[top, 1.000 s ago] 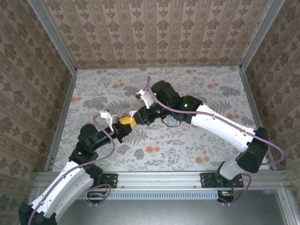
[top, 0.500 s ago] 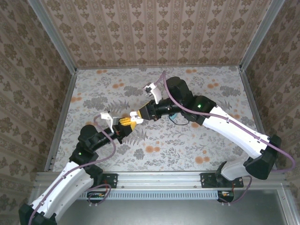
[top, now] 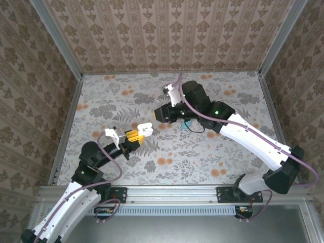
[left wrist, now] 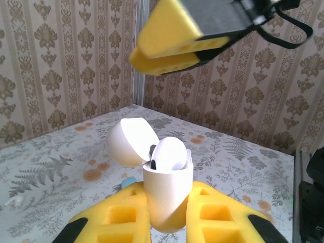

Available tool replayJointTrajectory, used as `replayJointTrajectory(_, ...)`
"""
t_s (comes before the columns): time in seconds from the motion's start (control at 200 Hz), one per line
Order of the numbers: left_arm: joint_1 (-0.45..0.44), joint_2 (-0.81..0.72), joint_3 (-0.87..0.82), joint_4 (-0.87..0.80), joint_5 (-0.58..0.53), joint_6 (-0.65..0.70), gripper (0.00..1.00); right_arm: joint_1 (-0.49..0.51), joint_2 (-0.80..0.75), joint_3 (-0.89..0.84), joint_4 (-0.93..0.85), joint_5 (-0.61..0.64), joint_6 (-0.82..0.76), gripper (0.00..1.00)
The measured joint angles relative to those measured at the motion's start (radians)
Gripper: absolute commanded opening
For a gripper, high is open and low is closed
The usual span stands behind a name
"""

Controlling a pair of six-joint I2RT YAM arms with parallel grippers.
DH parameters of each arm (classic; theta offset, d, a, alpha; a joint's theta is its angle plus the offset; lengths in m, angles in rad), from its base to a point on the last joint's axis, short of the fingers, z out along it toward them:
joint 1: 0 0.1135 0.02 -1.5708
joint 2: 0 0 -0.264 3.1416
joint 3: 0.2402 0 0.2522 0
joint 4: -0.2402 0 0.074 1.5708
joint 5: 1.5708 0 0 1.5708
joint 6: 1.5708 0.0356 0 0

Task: Insert the wireless bluetooth earbuds into the charging case

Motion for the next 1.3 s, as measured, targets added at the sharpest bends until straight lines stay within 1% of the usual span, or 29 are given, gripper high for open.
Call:
replayJointTrajectory(0.08, 0.000, -0.018, -0.001, -0.013, 0.000, 0.026, 0.00, -0.034, 0.031, 0.027, -0.022, 0.045, 0.014, 0.39)
replayJointTrajectory(0.19, 0.000, -0.038, -0.002, -0.039, -0.002, 0.060, 0.00, -0.070, 0.113, 0.087, -0.051, 0.084, 0.042, 0.40)
replayJointTrajectory(0.33, 0.000, -0.058, -0.001, -0.103, -0.019, 0.112, 0.00, -0.111, 0.303, 0.190, -0.089, 0.115, 0.082, 0.40)
replayJointTrajectory(0.46, 0.000, -0.059, 0.011, -0.176, -0.051, 0.151, 0.00, -0.127, 0.465, 0.287, -0.135, 0.135, 0.113, 0.40)
replayJointTrajectory(0.6, 0.000, -0.060, 0.016, -0.214, -0.076, 0.174, 0.00, -0.135, 0.679, 0.479, -0.203, 0.174, 0.130, 0.42)
replayJointTrajectory(0.835, 0.000, -0.056, 0.016, -0.211, -0.095, 0.175, 0.00, -0.151, 0.951, 0.797, -0.277, 0.206, 0.139, 0.41)
replayJointTrajectory(0.97, 0.000, -0.041, 0.016, -0.204, -0.098, 0.174, 0.00, -0.171, 1.046, 0.894, -0.294, 0.210, 0.161, 0.42)
replayJointTrajectory(1.16, 0.000, -0.025, 0.016, -0.188, -0.099, 0.174, 0.00, -0.214, 1.114, 0.918, -0.282, 0.209, 0.214, 0.42)
replayJointTrajectory(1.3, 0.000, -0.014, 0.016, -0.180, -0.099, 0.174, 0.00, -0.241, 1.179, 0.972, -0.273, 0.209, 0.232, 0.42)
